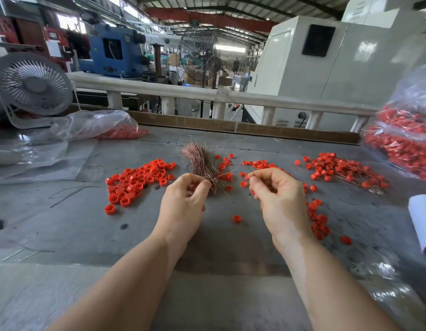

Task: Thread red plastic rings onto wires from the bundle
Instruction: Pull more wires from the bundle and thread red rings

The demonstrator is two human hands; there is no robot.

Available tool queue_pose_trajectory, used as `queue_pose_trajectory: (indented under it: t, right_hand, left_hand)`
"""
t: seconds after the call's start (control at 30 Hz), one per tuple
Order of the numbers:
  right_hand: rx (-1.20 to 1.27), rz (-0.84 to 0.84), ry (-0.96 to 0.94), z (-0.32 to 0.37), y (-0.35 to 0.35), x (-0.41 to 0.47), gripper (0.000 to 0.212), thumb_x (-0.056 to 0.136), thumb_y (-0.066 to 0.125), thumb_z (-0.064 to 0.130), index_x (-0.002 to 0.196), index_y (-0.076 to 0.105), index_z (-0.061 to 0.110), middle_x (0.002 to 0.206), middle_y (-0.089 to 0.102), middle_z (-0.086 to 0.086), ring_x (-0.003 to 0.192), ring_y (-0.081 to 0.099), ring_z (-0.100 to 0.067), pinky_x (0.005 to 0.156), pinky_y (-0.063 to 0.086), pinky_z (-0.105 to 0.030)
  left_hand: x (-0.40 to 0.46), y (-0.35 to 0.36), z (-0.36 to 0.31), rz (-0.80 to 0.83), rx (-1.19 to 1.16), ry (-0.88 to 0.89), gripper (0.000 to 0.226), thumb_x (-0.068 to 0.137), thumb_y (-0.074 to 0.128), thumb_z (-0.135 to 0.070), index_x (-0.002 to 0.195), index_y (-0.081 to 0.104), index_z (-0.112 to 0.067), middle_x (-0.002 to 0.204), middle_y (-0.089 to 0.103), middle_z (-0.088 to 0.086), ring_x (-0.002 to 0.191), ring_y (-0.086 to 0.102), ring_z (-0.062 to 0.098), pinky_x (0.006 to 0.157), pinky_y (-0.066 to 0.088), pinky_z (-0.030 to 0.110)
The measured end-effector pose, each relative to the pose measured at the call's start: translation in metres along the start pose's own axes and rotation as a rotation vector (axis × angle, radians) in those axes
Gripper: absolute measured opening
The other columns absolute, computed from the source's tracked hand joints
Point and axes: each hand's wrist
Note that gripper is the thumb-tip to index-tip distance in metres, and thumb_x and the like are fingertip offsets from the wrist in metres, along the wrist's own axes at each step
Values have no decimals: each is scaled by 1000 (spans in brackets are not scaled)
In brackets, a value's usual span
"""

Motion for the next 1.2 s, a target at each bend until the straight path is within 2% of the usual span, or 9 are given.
queue_pose_trajectory:
  t: [0.1, 0.2, 0.4, 0.67, 0.87, 1.03, 1.2]
  right_hand:
    - [-3, -46, 21, -1, -2, 2, 25, 86, 60, 4, 69, 63, 22, 52, 57, 14, 50, 46, 3, 48, 37, -10]
    - [-3, -79, 41, 0, -4, 3, 26, 87, 59, 4, 69, 62, 22, 50, 56, 16, 50, 45, 1, 50, 40, -15]
    - [8, -82, 84, 0, -3, 3, 24, 87, 58, 5, 70, 63, 22, 50, 55, 15, 50, 45, 2, 52, 39, -16]
    - [9, -99, 99, 0, -3, 4, 24, 87, 58, 6, 70, 62, 21, 49, 54, 15, 49, 44, 2, 53, 41, -18]
    - [-7, -155, 106, -2, -3, 5, 26, 87, 58, 4, 67, 61, 21, 55, 55, 10, 51, 45, -3, 60, 44, -33]
    - [-15, -168, 110, -3, -3, 6, 25, 87, 58, 5, 68, 62, 21, 57, 56, 8, 51, 46, -2, 58, 44, -30]
    - [-6, -204, 111, -3, -4, 7, 23, 87, 60, 7, 70, 62, 21, 59, 59, 7, 49, 47, -1, 56, 44, -23]
  left_hand:
    - [2, -2, 0, -34, -27, -25, 13, 89, 58, -20, 76, 60, -19, 53, 50, -4, 38, 42, 2, 45, 37, 22]
    - [3, -4, 0, -59, -53, -38, 14, 89, 56, -20, 76, 59, -16, 56, 49, -1, 39, 40, 3, 40, 33, 17]
    - [3, -5, -2, -72, -93, -35, 15, 89, 56, -19, 75, 59, -15, 55, 48, -1, 46, 40, 10, 48, 35, 26]
    - [3, -5, -2, -70, -126, -38, 17, 89, 55, -19, 72, 57, -17, 51, 46, -4, 45, 38, 9, 47, 33, 26]
    - [4, -4, 0, -58, -106, -39, 17, 89, 56, -20, 72, 58, -18, 51, 47, -5, 44, 39, 7, 44, 33, 22]
    - [3, -4, 1, -20, -123, -86, 15, 89, 57, -20, 74, 59, -17, 61, 51, -2, 52, 41, 10, 52, 35, 29]
    - [4, -4, 3, -35, -124, -102, 14, 90, 56, -20, 77, 60, -15, 65, 52, 2, 46, 42, 7, 49, 37, 27]
Point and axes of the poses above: each hand's wrist, its own x-axis towards the middle knuckle, its own y-axis out of the palm, z = x × y
